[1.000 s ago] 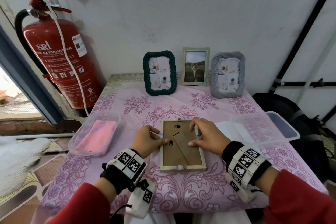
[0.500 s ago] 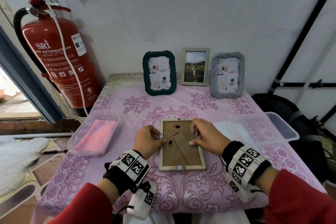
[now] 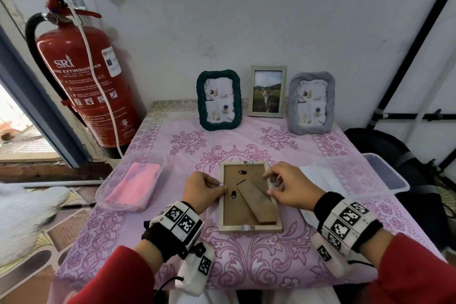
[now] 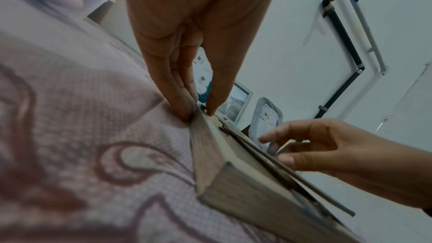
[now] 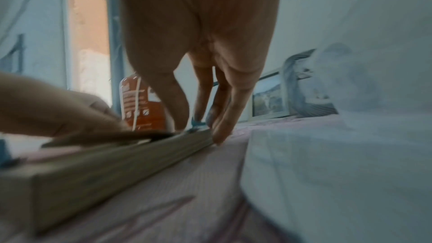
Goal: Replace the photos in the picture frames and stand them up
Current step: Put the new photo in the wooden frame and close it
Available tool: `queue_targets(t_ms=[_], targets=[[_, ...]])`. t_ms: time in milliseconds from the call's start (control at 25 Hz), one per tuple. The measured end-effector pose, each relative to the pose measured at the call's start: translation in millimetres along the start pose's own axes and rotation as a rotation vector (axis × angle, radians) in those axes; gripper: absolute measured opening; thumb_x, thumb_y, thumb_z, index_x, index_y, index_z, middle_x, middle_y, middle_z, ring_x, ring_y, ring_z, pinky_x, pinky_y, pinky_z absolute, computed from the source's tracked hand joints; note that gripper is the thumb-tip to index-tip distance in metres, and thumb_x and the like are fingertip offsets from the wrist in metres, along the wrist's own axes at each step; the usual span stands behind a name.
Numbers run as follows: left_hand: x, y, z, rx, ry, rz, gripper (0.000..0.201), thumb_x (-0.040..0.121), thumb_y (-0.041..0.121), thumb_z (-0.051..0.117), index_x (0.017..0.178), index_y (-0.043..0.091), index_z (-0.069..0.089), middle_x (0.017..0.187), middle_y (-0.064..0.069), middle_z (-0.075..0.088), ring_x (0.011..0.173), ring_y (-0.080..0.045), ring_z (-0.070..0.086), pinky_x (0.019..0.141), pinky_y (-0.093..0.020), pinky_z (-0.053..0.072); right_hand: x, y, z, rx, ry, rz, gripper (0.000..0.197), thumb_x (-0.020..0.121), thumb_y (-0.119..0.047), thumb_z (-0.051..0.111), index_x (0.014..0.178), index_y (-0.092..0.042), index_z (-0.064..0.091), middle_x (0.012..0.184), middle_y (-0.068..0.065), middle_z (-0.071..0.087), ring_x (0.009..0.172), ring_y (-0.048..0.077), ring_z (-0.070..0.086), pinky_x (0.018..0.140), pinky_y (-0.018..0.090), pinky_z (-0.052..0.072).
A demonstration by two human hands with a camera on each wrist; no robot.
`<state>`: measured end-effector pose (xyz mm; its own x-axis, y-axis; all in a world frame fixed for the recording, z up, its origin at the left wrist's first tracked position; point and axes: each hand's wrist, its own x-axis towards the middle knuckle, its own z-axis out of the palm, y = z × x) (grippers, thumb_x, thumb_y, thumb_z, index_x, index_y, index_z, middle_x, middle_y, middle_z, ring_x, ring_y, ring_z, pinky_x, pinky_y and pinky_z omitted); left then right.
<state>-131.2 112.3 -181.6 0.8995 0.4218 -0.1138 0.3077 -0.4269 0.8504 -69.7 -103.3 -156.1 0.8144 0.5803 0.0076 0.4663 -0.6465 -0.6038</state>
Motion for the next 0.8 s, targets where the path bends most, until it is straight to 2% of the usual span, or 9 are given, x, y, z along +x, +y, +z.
queue_targets(t_ms=[120, 160, 240, 320, 400, 480, 640, 720, 800], targets=[[-1.3, 1.4, 1.2, 0.024, 0.026, 0.03, 0.014, 0.073, 0.009, 0.075, 0.081, 0.003, 0.064, 0.065, -0.004, 0.062, 0.056, -0.01, 0.058, 0.053, -0.015, 0.049, -1.6, 4.9, -3.8, 0.013, -0.022, 0.04, 0.024, 0.08, -0.009, 0.071, 0.103, -0.006, 0.069, 0.093, 0.003, 0.062, 0.087, 0.019, 0.064, 0.067, 0.006, 0.047], [-2.3, 2.7, 1.5, 0.044, 0.032, 0.055, 0.012, 0.073, 0.008, 0.073, 0.08, 0.004, 0.065, 0.066, -0.004, 0.062, 0.059, -0.012, 0.058, 0.057, -0.016, 0.049, -1.6, 5.2, -4.0, 0.029, -0.014, 0.043, 0.021, 0.079, -0.008, 0.071, 0.1, -0.006, 0.071, 0.094, 0.005, 0.067, 0.087, 0.019, 0.066, 0.071, 0.01, 0.051], [-6.2, 5.6, 2.2, 0.108, 0.025, 0.127, 0.004, 0.073, 0.005, 0.07, 0.076, 0.007, 0.067, 0.064, 0.001, 0.06, 0.058, -0.008, 0.054, 0.054, -0.01, 0.043, -1.4, 4.6, -3.9, 0.057, -0.001, 0.041, 0.017, 0.078, -0.006, 0.07, 0.094, -0.005, 0.073, 0.094, 0.009, 0.072, 0.084, 0.02, 0.068, 0.077, 0.022, 0.056], [-8.9, 7.7, 2.6, 0.163, 0.022, 0.176, 0.006, 0.073, 0.004, 0.067, 0.076, 0.009, 0.068, 0.064, 0.003, 0.059, 0.059, -0.006, 0.051, 0.055, -0.013, 0.043, -1.7, 3.1, -4.1, 0.073, -0.002, 0.032, 0.015, 0.078, -0.005, 0.069, 0.092, -0.005, 0.074, 0.09, 0.011, 0.073, 0.081, 0.02, 0.069, 0.076, 0.025, 0.057], [-8.1, 8.5, 1.2, 0.174, 0.023, 0.169, 0.011, 0.075, 0.007, 0.069, 0.085, 0.008, 0.066, 0.071, -0.001, 0.061, 0.067, -0.012, 0.055, 0.067, -0.025, 0.048, -2.7, 1.7, -3.7, 0.071, -0.003, 0.023, 0.014, 0.078, -0.004, 0.068, 0.09, -0.006, 0.075, 0.088, 0.011, 0.073, 0.08, 0.021, 0.07, 0.073, 0.022, 0.056], [-8.2, 8.0, -0.3, 0.148, 0.021, 0.152, 0.017, 0.076, 0.009, 0.071, 0.091, 0.003, 0.065, 0.078, -0.006, 0.064, 0.073, -0.016, 0.057, 0.075, -0.03, 0.052, -3.1, 1.1, -3.9, 0.051, -0.01, 0.015, 0.013, 0.079, -0.005, 0.067, 0.089, -0.007, 0.076, 0.087, 0.009, 0.072, 0.08, 0.02, 0.069, 0.069, 0.016, 0.053], [-10.2, 6.4, -0.8, 0.16, 0.002, 0.201, 0.013, 0.078, 0.007, 0.068, 0.089, -0.002, 0.068, 0.08, -0.01, 0.064, 0.072, -0.017, 0.057, 0.072, -0.026, 0.05, -2.6, -0.1, -4.1, 0.045, -0.021, 0.025, 0.013, 0.081, -0.005, 0.066, 0.089, -0.007, 0.076, 0.075, -0.01, 0.061, 0.08, 0.016, 0.068, 0.064, 0.005, 0.048], [-10.9, 5.5, -1.4, 0.213, -0.028, 0.252, 0.012, 0.081, 0.008, 0.065, 0.08, -0.003, 0.069, 0.08, -0.012, 0.063, 0.074, -0.02, 0.056, 0.07, -0.026, 0.047, -2.6, -1.0, -3.6, 0.04, -0.016, 0.023, 0.012, 0.081, -0.005, 0.066, 0.089, -0.006, 0.075, 0.071, -0.013, 0.055, 0.08, 0.016, 0.067, 0.064, 0.006, 0.048], [-11.5, 4.9, -2.1, 0.311, -0.071, 0.302, 0.024, 0.085, 0.011, 0.061, 0.072, -0.008, 0.066, 0.086, -0.014, 0.057, 0.078, -0.021, 0.052, 0.072, -0.028, 0.042, -2.4, -1.0, -2.7, 0.034, -0.008, 0.018, 0.011, 0.081, -0.005, 0.066, 0.088, -0.005, 0.075, 0.07, -0.013, 0.055, 0.08, 0.017, 0.068, 0.063, 0.006, 0.047]])
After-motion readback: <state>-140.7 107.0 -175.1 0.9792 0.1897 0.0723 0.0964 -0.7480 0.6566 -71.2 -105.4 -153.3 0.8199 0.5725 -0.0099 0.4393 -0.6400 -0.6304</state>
